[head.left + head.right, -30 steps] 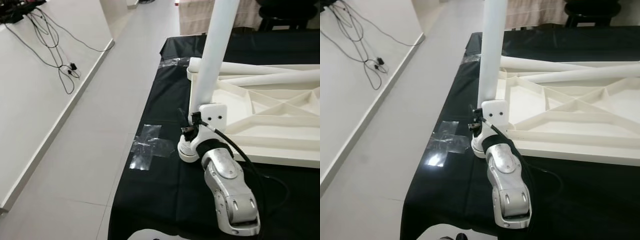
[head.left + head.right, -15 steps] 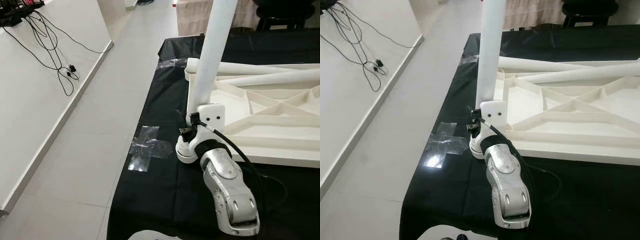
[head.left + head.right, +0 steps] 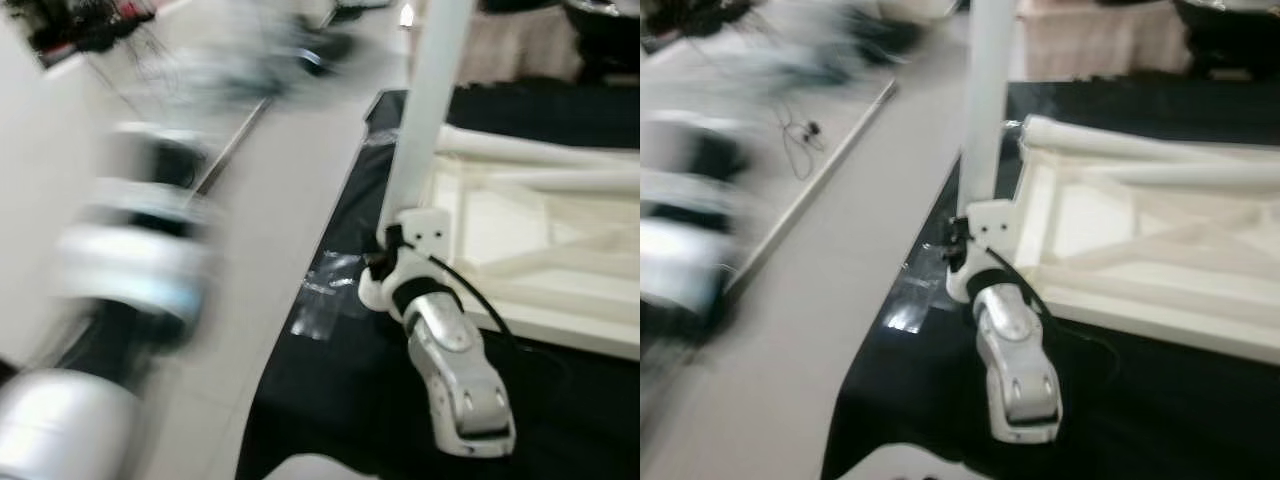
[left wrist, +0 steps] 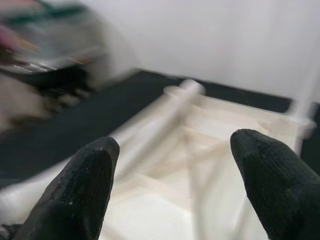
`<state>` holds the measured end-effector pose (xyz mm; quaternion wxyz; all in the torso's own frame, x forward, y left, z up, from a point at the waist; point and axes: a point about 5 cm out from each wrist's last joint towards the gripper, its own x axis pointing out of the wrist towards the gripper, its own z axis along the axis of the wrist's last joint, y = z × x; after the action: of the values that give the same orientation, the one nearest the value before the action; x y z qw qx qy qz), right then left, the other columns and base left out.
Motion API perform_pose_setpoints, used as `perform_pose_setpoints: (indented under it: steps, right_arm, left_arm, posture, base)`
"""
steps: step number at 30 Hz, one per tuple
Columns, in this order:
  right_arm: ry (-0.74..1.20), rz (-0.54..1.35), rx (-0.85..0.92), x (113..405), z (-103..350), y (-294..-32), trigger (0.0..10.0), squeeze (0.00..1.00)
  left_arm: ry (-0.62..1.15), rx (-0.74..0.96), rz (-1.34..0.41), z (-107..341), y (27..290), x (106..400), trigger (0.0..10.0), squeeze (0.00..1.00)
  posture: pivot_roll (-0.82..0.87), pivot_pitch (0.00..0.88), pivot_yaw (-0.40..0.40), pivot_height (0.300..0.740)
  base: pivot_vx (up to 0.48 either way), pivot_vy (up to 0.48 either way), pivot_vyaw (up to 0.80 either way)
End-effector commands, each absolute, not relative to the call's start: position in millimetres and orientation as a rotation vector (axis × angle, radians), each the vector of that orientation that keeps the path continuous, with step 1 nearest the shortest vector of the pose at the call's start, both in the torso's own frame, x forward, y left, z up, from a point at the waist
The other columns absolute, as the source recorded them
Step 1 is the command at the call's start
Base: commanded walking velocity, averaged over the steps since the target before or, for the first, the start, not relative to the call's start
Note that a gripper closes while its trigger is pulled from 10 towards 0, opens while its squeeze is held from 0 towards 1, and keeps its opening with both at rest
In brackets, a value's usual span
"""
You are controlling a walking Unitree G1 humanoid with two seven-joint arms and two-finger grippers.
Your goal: Building children table
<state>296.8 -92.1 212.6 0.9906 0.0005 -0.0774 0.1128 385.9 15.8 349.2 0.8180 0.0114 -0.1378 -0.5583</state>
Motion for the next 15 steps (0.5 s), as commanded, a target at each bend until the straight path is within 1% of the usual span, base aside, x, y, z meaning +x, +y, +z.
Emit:
perform_pose_setpoints:
  steps: [1, 2, 4, 5, 7, 8, 11, 12, 13, 14, 15]
  right_arm:
    - [-0.092, 0.215, 0.005, 300, 203, -94, 10.0, 0.0]
    - [-0.092, 0.215, 0.005, 300, 203, -94, 10.0, 0.0]
    - [-0.097, 0.216, -0.003, 301, 204, -96, 10.0, 0.0]
    - [-0.097, 0.216, -0.003, 301, 204, -96, 10.0, 0.0]
    - [-0.102, 0.224, -0.006, 301, 204, -97, 10.0, 0.0]
    - [-0.106, 0.24, -0.011, 301, 205, -96, 10.0, 0.0]
    - [-0.106, 0.24, -0.011, 301, 205, -96, 10.0, 0.0]
    - [-0.112, 0.268, -0.02, 300, 204, -92, 10.0, 0.0]
    - [-0.112, 0.268, -0.02, 300, 204, -92, 10.0, 0.0]
    - [-0.118, 0.291, -0.031, 299, 204, -89, 10.0, 0.0]
    - [-0.122, 0.305, -0.039, 299, 204, -88, 10.0, 0.0]
  left_arm:
    - [-0.294, 0.014, -1.128, 337, 44, 395, 10.0, 0.0]
    - [-0.294, 0.014, -1.128, 337, 44, 395, 10.0, 0.0]
    - [-0.265, -0.008, -1.094, 318, 57, 400, 10.0, 0.0]
    - [-0.265, -0.008, -1.094, 318, 57, 400, 10.0, 0.0]
    - [-0.249, -0.021, -1.055, 306, 67, 403, 10.0, 0.0]
    - [-0.245, -0.025, -1.036, 303, 76, 404, 10.0, 0.0]
    - [-0.245, -0.025, -1.036, 303, 76, 404, 10.0, 0.0]
    - [-0.256, -0.026, -1.019, 306, 86, 405, 10.0, 0.0]
    - [-0.256, -0.026, -1.019, 306, 86, 405, 10.0, 0.0]
    - [-0.304, -0.042, -1.0, 323, 117, 405, 10.0, 0.0]
    - [-0.343, -0.052, -0.991, 336, 139, 402, 10.0, 0.0]
  posture:
    - [0.04, 0.104, 0.164, 0.74]
    - [0.04, 0.104, 0.164, 0.74]
    - [0.03, 0.105, 0.162, 0.74]
    - [0.03, 0.105, 0.162, 0.74]
    - [0.03, 0.11, 0.159, 0.74]
    - [0.03, 0.109, 0.158, 0.74]
    - [0.03, 0.109, 0.158, 0.74]
    - [0.03, 0.11, 0.156, 0.74]
    - [0.03, 0.11, 0.156, 0.74]
    - [0.03, 0.112, 0.155, 0.74]
    - [0.03, 0.112, 0.155, 0.74]
  base:
    - [0.0, 0.0, 0.0]
    - [0.0, 0.0, 0.0]
    - [0.0, 0.0, 0.0]
    - [0.0, 0.0, 0.0]
    - [0.0, 0.0, 0.0]
    - [0.0, 0.0, 0.0]
    - [0.0, 0.0, 0.0]
    - [0.0, 0.0, 0.0]
    - [0.0, 0.0, 0.0]
    - [0.0, 0.0, 0.0]
    - [0.0, 0.0, 0.0]
